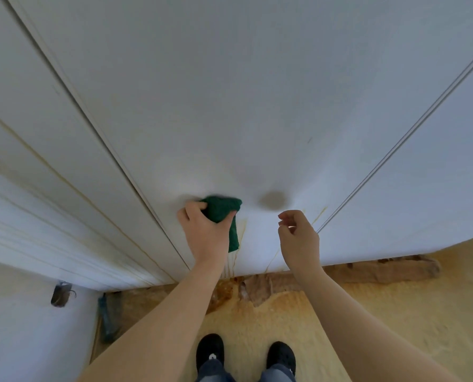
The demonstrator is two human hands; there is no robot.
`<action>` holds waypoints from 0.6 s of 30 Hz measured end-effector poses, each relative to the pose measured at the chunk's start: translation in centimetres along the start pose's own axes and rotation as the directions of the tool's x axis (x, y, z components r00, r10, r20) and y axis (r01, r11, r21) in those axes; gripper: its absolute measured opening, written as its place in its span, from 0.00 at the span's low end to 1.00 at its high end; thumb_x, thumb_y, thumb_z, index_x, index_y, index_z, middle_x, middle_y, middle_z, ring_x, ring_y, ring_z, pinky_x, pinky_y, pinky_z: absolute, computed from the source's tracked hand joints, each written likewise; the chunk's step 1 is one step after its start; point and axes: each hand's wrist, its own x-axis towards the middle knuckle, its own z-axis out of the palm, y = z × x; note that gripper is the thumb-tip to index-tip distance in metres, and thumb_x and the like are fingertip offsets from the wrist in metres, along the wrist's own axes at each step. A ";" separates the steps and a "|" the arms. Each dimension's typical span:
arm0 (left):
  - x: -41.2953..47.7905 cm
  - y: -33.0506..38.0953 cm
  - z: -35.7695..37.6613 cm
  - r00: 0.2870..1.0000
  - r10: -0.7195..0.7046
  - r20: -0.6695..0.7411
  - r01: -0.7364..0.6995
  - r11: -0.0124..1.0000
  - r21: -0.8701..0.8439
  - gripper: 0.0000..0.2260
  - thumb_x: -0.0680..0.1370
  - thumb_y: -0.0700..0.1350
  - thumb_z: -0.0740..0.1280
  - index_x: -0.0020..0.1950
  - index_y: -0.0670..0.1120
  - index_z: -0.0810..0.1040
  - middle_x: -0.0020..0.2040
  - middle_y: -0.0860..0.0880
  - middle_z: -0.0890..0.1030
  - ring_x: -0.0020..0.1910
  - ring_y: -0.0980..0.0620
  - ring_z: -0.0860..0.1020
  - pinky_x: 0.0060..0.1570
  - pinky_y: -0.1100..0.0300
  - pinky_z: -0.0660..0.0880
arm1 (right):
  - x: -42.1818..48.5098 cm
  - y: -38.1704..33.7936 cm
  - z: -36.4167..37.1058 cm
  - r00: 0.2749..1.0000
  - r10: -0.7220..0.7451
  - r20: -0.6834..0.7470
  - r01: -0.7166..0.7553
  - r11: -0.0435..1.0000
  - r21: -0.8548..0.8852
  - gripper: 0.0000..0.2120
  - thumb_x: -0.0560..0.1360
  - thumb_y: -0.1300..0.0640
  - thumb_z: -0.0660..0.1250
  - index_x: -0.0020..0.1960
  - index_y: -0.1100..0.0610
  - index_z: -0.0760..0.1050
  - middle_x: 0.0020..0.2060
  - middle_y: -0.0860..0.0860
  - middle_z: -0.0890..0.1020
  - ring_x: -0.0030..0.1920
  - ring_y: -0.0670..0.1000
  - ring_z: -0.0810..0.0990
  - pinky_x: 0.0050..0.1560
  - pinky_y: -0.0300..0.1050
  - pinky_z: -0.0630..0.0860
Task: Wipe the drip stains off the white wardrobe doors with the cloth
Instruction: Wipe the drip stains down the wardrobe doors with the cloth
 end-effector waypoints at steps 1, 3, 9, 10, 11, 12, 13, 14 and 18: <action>0.1 -0.1 0.1 1.000 0.006 0.003 -0.006 1.000 -0.001 0.25 0.67 0.44 0.77 0.57 0.40 0.69 0.61 0.44 0.66 0.47 0.54 0.67 0.47 0.64 0.65 | 0.0 -0.1 0.0 1.000 -0.020 -0.016 0.020 1.000 0.011 0.10 0.77 0.64 0.57 0.53 0.51 0.71 0.49 0.46 0.77 0.38 0.41 0.73 0.38 0.36 0.69; 0.0 -0.1 0.2 1.000 -0.009 0.003 0.009 1.000 0.001 0.25 0.67 0.44 0.77 0.57 0.39 0.69 0.61 0.44 0.66 0.47 0.54 0.67 0.47 0.64 0.65 | -0.1 0.0 0.1 0.998 -0.059 -0.008 0.059 0.998 0.016 0.11 0.77 0.64 0.57 0.52 0.49 0.70 0.51 0.46 0.77 0.39 0.42 0.74 0.41 0.38 0.70; -0.3 0.2 0.5 0.998 -0.028 -0.056 0.028 1.000 -0.010 0.25 0.67 0.44 0.77 0.58 0.41 0.68 0.61 0.45 0.66 0.47 0.54 0.67 0.47 0.62 0.66 | -0.2 0.3 0.5 0.853 -0.507 -0.120 0.460 0.841 -0.285 0.12 0.73 0.64 0.58 0.53 0.55 0.76 0.53 0.50 0.77 0.55 0.54 0.74 0.51 0.45 0.68; -0.4 0.3 0.7 0.996 -0.029 -0.078 0.029 1.000 -0.005 0.25 0.67 0.44 0.77 0.58 0.40 0.69 0.62 0.44 0.66 0.48 0.54 0.67 0.47 0.62 0.65 | 0.1 0.5 0.3 0.745 -0.653 -0.139 0.552 0.719 -0.422 0.13 0.71 0.62 0.57 0.52 0.55 0.75 0.55 0.52 0.78 0.56 0.54 0.73 0.53 0.49 0.68; -0.6 0.5 1.1 0.993 -0.040 -0.108 0.041 0.999 0.002 0.26 0.67 0.44 0.77 0.59 0.40 0.69 0.62 0.44 0.66 0.49 0.54 0.67 0.48 0.63 0.65 | 0.6 0.8 0.0 0.653 -0.749 -0.109 0.606 0.603 -0.519 0.14 0.70 0.60 0.56 0.53 0.54 0.74 0.58 0.54 0.77 0.59 0.54 0.71 0.56 0.52 0.65; -0.7 0.6 1.2 0.990 -0.050 -0.135 0.052 0.999 0.011 0.26 0.67 0.44 0.77 0.59 0.40 0.69 0.62 0.44 0.66 0.49 0.54 0.67 0.48 0.63 0.65 | 0.9 0.9 -0.3 0.601 -0.798 -0.049 0.630 0.511 -0.584 0.16 0.69 0.59 0.55 0.56 0.53 0.72 0.62 0.55 0.74 0.62 0.54 0.69 0.60 0.53 0.62; -0.9 0.7 1.4 0.986 -0.059 -0.158 0.062 0.998 0.014 0.26 0.67 0.44 0.77 0.59 0.40 0.69 0.62 0.44 0.67 0.50 0.54 0.67 0.49 0.64 0.65 | 1.2 1.1 -0.6 0.575 -0.818 0.001 0.637 0.446 -0.629 0.19 0.70 0.59 0.54 0.59 0.53 0.70 0.66 0.55 0.70 0.65 0.55 0.66 0.62 0.54 0.59; -1.1 0.7 1.6 0.983 -0.061 -0.175 0.064 0.998 0.011 0.26 0.68 0.44 0.76 0.60 0.40 0.69 0.63 0.44 0.66 0.52 0.53 0.69 0.50 0.64 0.66 | 1.4 1.2 -0.9 0.561 -0.827 0.042 0.638 0.400 -0.658 0.22 0.70 0.58 0.54 0.63 0.53 0.67 0.68 0.54 0.65 0.67 0.55 0.64 0.65 0.55 0.56; -1.6 0.8 1.9 0.973 -0.032 -0.229 0.040 0.999 0.031 0.26 0.68 0.44 0.76 0.61 0.41 0.69 0.63 0.44 0.66 0.57 0.49 0.70 0.51 0.65 0.65 | 2.4 1.8 -0.8 0.511 -0.847 0.145 0.671 0.287 -0.684 0.34 0.68 0.58 0.64 0.71 0.53 0.58 0.72 0.54 0.57 0.72 0.56 0.56 0.68 0.59 0.49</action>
